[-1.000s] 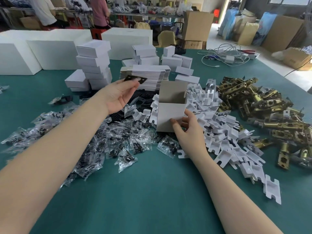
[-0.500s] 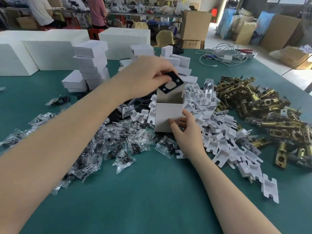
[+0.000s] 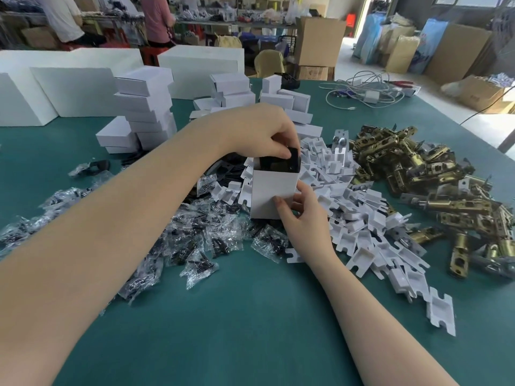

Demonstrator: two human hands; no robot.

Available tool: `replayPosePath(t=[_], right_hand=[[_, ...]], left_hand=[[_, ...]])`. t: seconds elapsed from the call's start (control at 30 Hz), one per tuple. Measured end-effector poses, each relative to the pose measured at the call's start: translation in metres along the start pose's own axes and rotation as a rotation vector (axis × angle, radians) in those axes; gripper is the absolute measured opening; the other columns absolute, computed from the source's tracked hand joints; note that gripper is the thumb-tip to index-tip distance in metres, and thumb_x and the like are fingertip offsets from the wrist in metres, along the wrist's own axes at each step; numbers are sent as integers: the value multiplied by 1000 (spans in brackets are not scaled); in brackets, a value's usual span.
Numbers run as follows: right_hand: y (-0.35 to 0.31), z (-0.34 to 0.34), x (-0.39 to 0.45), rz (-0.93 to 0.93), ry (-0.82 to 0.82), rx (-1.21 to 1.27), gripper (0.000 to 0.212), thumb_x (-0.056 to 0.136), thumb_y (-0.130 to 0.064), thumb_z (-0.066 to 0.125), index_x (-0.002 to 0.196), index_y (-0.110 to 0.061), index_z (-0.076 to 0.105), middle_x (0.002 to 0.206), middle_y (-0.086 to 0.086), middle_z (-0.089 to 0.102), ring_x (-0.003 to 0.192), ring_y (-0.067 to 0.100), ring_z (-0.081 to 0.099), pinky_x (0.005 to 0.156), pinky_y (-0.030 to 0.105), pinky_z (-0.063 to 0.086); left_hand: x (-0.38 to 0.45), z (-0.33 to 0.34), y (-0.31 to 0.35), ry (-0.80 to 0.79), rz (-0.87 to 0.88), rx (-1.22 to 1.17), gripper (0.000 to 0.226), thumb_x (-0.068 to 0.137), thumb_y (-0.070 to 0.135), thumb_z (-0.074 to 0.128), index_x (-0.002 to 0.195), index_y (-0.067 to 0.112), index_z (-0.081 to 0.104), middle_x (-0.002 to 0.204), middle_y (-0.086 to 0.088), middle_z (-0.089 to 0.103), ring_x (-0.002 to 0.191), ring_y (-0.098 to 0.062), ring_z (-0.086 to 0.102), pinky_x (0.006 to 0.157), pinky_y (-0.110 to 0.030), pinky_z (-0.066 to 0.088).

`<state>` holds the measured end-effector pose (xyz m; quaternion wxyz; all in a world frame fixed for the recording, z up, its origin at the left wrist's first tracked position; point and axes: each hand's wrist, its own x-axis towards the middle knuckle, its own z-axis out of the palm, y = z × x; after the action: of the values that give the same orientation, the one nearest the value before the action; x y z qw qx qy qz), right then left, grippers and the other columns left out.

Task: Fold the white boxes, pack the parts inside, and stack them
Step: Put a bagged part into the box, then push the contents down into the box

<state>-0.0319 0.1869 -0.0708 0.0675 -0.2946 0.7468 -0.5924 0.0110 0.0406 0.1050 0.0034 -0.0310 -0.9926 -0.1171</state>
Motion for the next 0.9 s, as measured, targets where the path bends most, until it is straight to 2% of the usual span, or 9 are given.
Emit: replayPosePath(t=[0.13,0.3,0.37,0.43,0.5,0.6,0.67,0.77,0.9], right_hand=[[0,0,0,-10,0,16,34,96,-31,61,126,-42,51,97,-20,63,89,-8,58,60,7,44],[2,-1,1,-23,-6,-5,35,98,-34,56,132,-46,52,88,-21,64,84,-3,60,59,9,44],[3,0,3,-21,-15,-25,38,99,-35,55,136,-43,51,85,-21,62,80,-2,59,57,8,41],[4,0,4,-20,-18,-30,41,99,-35,55,139,-41,49,83,-23,61,78,-1,58,58,8,40],[5,1,4,-19,-18,-20,43,99,-33,56,140,-40,49,81,-26,60,77,-1,58,59,8,40],[4,1,4,-24,-17,-16,45,98,-33,57,142,-39,48,81,-21,61,74,-1,58,58,9,40],[4,1,3,-27,-21,-17,44,98,-34,58,141,-37,49,85,-18,62,75,0,59,59,10,41],[3,0,3,-28,-24,-10,44,97,-32,59,140,-38,49,83,-21,63,79,-1,60,61,10,43],[2,0,2,-29,-34,-17,44,98,-33,58,141,-37,49,89,-19,64,86,-1,61,64,11,45]], left_hand=[[7,0,-2,-48,-10,-1,24,97,21,61,117,27,71,111,9,71,98,-9,64,91,-29,51],[14,14,-12,-30,-31,4,23,94,22,64,116,25,72,103,14,69,89,-3,58,70,-1,38],[14,17,-16,-8,-52,-30,22,94,22,65,114,26,73,93,23,65,83,3,57,67,2,37],[14,16,-18,-19,-68,-80,20,94,24,65,113,29,72,87,31,60,82,10,58,71,0,38],[12,16,-19,-45,-67,-116,17,94,23,65,106,33,71,88,29,63,82,15,59,73,-3,44],[10,17,-18,-45,-54,-122,16,94,20,64,100,33,72,86,25,66,73,20,57,64,2,41],[8,16,-18,-67,-62,-114,17,96,20,61,102,32,71,86,22,68,75,15,59,61,1,40],[3,13,-15,-119,-65,-81,26,97,15,55,103,38,66,93,23,67,83,9,60,70,-3,44],[-3,8,-9,-188,-82,-18,29,94,15,54,108,33,71,97,22,69,91,-3,63,80,-21,51]])
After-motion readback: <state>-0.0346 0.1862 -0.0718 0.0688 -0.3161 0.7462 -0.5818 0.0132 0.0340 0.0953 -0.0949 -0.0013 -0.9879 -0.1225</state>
